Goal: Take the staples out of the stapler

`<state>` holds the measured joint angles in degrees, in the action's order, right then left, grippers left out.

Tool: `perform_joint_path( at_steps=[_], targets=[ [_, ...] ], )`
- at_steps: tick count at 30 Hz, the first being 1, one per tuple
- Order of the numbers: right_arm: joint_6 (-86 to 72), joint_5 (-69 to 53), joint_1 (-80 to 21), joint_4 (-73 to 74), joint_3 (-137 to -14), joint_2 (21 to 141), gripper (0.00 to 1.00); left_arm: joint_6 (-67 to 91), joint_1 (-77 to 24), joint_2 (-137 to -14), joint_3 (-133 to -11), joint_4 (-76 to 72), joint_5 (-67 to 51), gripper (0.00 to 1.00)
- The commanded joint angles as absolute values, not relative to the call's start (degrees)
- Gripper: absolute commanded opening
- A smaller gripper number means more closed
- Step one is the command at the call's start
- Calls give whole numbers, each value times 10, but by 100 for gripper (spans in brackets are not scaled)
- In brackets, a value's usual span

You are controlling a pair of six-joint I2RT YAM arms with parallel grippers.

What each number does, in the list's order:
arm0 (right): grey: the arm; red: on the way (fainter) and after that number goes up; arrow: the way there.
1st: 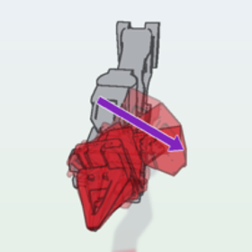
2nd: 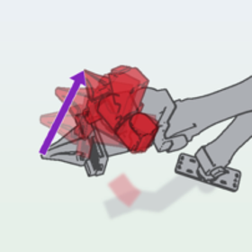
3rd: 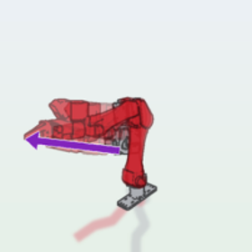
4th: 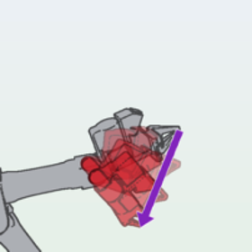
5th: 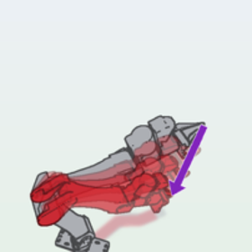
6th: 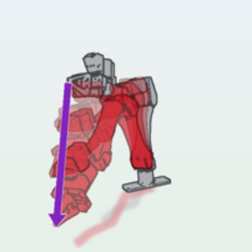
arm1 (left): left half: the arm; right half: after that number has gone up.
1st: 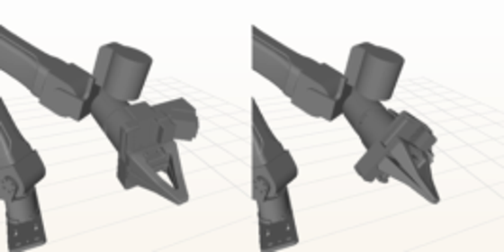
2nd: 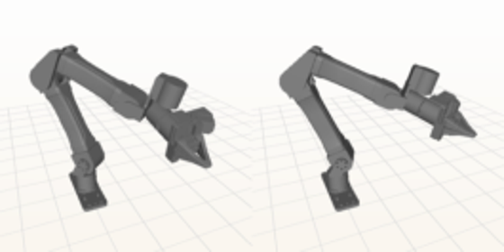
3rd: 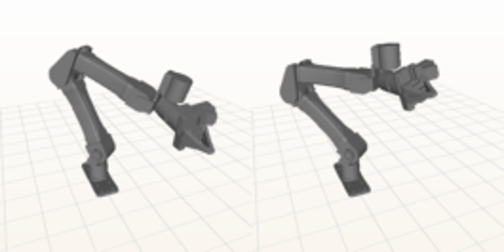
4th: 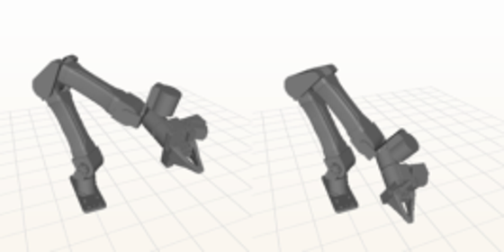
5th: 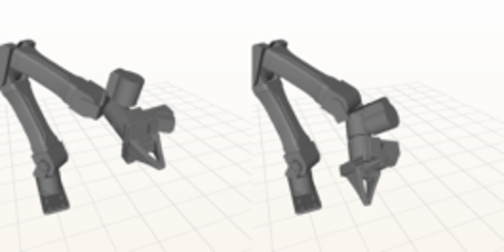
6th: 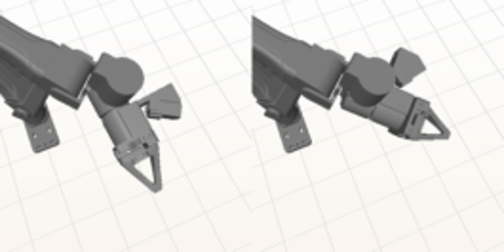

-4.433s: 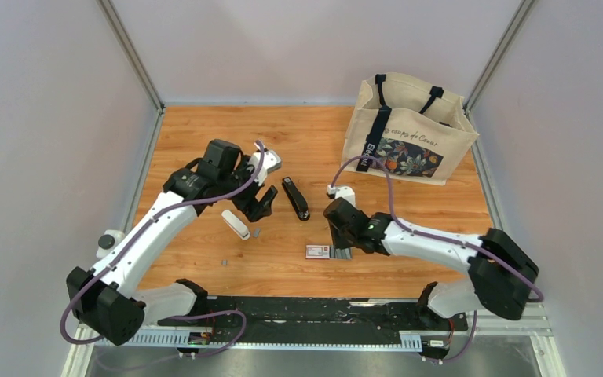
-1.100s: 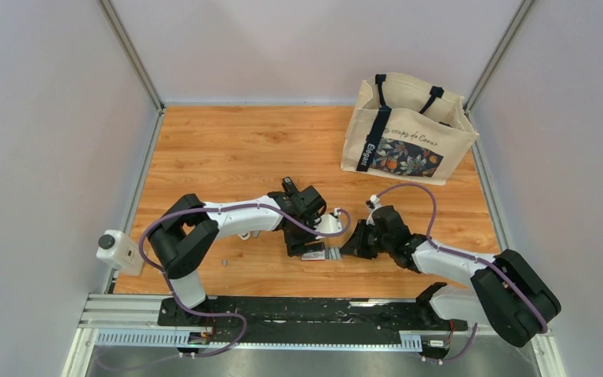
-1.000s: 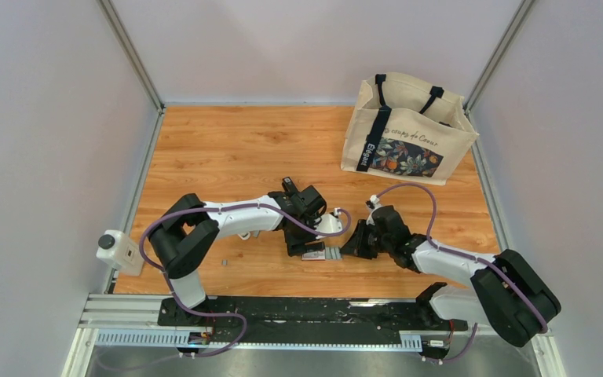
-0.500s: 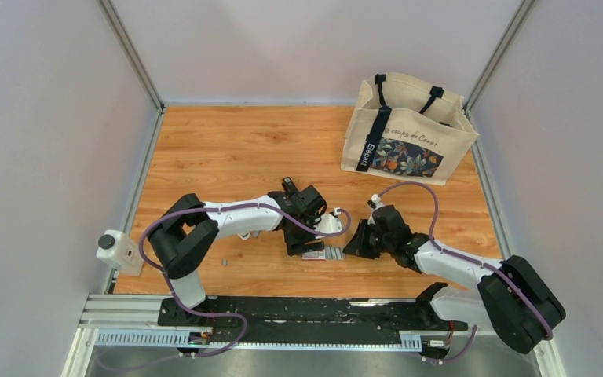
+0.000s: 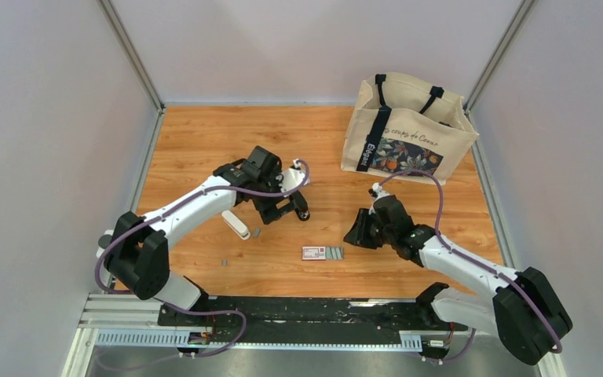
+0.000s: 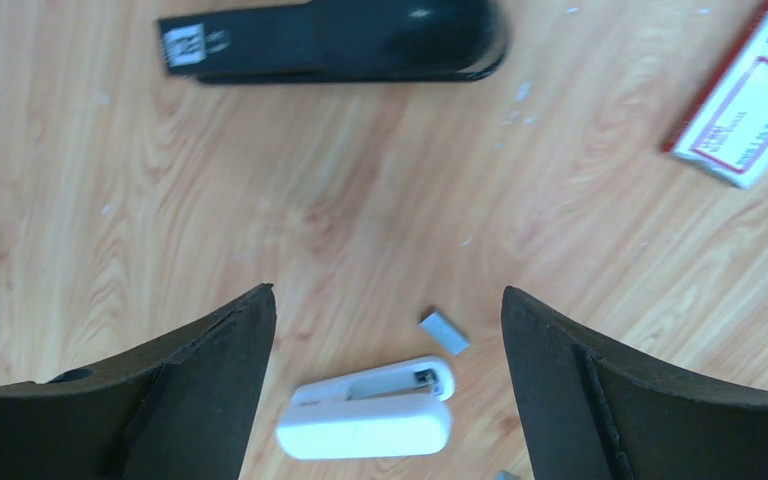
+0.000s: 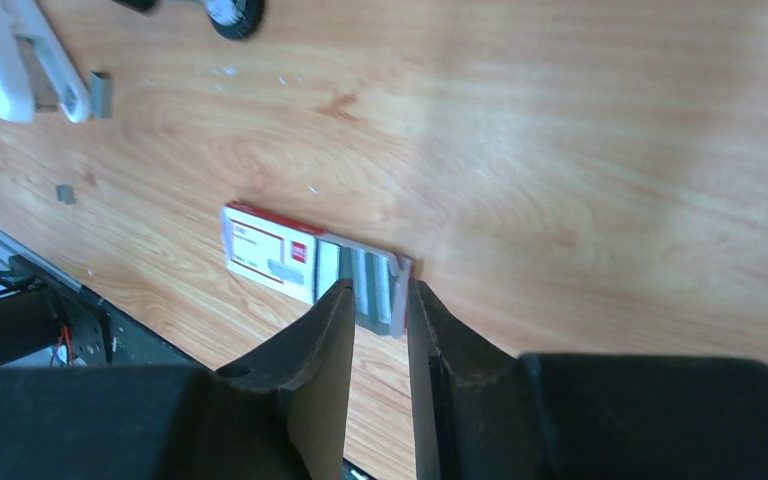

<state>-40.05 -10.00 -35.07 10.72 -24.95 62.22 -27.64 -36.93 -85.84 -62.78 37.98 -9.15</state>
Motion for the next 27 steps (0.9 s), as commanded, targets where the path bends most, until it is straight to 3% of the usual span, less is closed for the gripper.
perform_joint_path(
  at_steps=[1,8,13,19,27],
  targets=[
    [-365,-73,-350,139,-314,615,29,-301,-342,-841,-631,398,-80,91],
    [-364,-59,-350,144,-323,604,29,-258,-338,-912,-603,391,-26,88],
    [-324,-75,-352,144,-351,594,34,-212,-269,-885,-606,386,-104,89],
    [-147,-149,-392,162,-494,710,47,-199,-169,-803,-680,450,-187,92],
    [208,-148,-560,209,-683,945,62,-212,-39,-735,-712,504,-230,92]
  ],
)
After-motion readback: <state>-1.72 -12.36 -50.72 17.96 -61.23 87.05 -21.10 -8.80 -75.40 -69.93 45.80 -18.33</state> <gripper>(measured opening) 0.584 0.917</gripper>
